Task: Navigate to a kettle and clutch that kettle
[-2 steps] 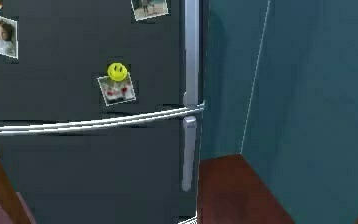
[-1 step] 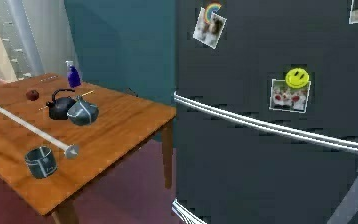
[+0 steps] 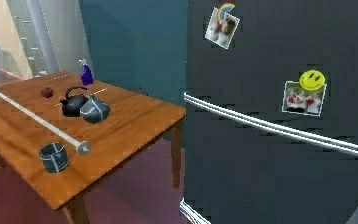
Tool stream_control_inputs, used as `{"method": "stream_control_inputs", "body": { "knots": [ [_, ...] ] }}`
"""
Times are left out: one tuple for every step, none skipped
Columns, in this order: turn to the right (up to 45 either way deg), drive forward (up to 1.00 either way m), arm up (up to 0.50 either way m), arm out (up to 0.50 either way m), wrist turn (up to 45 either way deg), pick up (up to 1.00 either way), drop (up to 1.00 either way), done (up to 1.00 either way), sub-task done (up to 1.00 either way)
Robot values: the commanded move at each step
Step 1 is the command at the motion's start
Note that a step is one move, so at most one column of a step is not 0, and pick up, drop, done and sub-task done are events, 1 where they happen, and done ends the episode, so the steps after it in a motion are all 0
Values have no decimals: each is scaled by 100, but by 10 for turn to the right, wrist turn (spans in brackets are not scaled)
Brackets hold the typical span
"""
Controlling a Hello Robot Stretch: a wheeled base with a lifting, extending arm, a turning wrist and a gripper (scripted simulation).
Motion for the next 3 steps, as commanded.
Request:
{"method": "stream_control_inputs", "body": {
  "knots": [
    [0,15,0,0,0,0,0,0,0],
    [-450,0,0,0,0,0,0,0,0],
    [-450,0,0,0,0,0,0,0,0]
  ]
}}
